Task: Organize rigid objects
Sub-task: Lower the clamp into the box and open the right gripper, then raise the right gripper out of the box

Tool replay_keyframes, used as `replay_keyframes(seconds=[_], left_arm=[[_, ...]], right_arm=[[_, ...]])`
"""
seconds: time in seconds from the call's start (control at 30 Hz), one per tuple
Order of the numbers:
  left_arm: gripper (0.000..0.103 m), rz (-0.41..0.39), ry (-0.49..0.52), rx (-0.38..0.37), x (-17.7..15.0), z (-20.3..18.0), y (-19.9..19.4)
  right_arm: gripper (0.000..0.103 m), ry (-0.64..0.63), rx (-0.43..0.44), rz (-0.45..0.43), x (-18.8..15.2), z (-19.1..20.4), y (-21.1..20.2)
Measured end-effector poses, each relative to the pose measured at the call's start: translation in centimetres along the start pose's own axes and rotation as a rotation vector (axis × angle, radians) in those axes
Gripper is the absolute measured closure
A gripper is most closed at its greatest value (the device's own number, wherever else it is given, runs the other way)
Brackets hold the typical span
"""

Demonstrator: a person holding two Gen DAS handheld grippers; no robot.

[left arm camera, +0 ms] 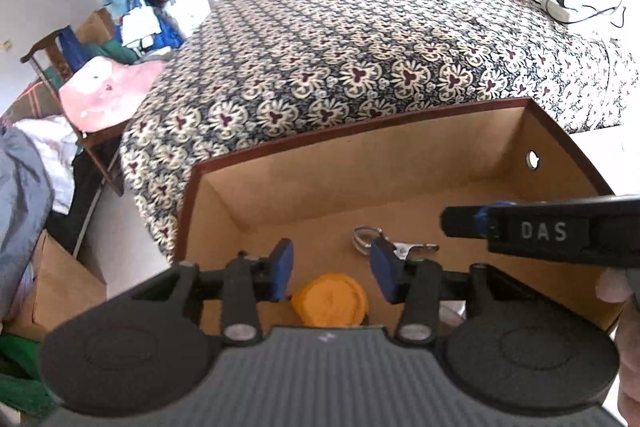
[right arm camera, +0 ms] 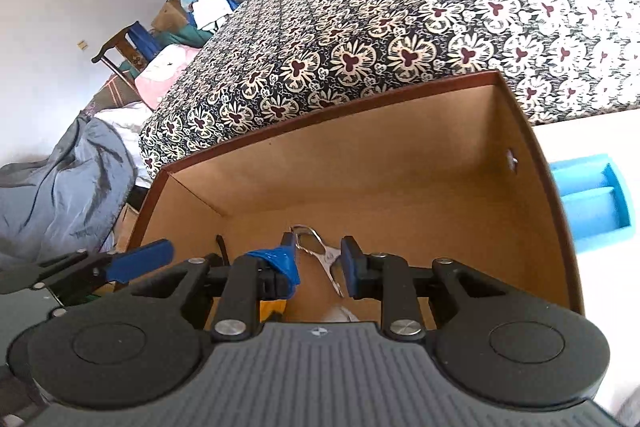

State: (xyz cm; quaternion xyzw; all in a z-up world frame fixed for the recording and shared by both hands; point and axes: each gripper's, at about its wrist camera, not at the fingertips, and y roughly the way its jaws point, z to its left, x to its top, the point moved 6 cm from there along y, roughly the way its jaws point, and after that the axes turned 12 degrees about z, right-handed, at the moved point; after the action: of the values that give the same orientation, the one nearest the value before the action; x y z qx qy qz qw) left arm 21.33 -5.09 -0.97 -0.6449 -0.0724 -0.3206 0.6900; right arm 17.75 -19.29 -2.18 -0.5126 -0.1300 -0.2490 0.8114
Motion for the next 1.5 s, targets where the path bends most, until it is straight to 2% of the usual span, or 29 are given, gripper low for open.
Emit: replay_keyframes(seconds=[0.17, 0.43, 0.67, 0.8, 1.27, 1.4, 1.5], left_arm=[[0.044, -0.012, -0.037, 0.015, -1.2, 0.5, -1.1], [0.041, -0.034, -0.064, 0.055, -3.1, 0.9, -2.8], [0.039, -0.056, -0.077, 0.055, -4.3, 0.6, -4.3], [0.039, -0.059, -0.092, 0.041, -5.2, 0.5, -5.0], [0.037, -0.063, -0.111, 0.062, -8.6, 0.7, -7.0], [0.037, -0.053, -0.116, 0.053, -9.5, 0.6, -7.2], [0.037, -0.047, -0.113, 0.048, -9.9, 0.3, -7.3]], right_arm=[[0.095, -0.014, -0.041, -0.032, -1.5, 0.4, -1.2], [0.094, -0.003, -0.058, -0.082, -3.8, 0.5, -3.1], [0.092, -0.036, -0.089, -0.098, -5.4, 1.0, -4.2], [0.091, -0.008, -0.077, -0.111, -6.0, 0.7, -4.9], [0.088, -0.029, -0.089, -0.187, -8.9, 1.5, -6.4], [0.087, -0.027, -0.047, -0.182, -9.5, 1.6, -6.8], [0.087, -0.056, -0.072, -0.201, -10.1, 1.8, -7.1]])
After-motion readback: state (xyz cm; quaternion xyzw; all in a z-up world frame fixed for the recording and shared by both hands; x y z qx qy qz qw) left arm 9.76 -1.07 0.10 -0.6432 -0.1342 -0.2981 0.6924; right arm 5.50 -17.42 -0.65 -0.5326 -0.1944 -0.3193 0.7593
